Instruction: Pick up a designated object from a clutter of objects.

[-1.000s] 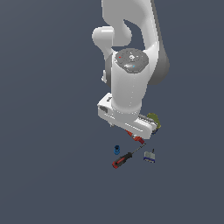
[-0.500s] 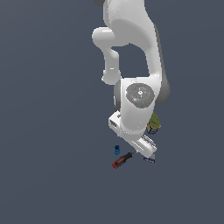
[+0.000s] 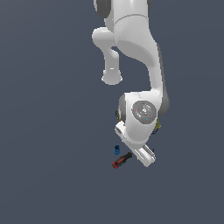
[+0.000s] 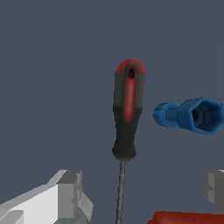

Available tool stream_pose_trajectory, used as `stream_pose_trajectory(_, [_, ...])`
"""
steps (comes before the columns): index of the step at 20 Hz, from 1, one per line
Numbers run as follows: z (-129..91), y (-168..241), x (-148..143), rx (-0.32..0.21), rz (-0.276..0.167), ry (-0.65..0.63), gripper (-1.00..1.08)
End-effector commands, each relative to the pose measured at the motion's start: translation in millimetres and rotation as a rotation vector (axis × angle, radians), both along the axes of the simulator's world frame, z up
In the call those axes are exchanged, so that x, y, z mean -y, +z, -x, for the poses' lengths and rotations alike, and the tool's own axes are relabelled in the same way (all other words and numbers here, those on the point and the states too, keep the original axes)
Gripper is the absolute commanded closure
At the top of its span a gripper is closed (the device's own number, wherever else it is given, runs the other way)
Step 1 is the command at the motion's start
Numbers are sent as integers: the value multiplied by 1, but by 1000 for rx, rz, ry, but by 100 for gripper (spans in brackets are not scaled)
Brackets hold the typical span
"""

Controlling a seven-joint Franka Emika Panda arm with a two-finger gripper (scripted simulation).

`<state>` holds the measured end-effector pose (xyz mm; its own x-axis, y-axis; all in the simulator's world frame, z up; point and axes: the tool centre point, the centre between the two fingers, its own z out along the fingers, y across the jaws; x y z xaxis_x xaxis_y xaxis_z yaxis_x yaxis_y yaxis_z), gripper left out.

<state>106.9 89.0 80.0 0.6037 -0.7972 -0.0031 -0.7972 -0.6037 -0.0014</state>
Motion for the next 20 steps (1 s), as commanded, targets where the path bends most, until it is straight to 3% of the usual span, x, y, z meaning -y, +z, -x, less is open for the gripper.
stream_pose_trajectory(1, [-1,-8,-2,1,2,-25,-92])
stream_pose_trajectory(12, [-1,-20,-4,0,3,-43,-92])
stream_pose_trajectory(20, [0,-57,-4,1,3,-46,-92])
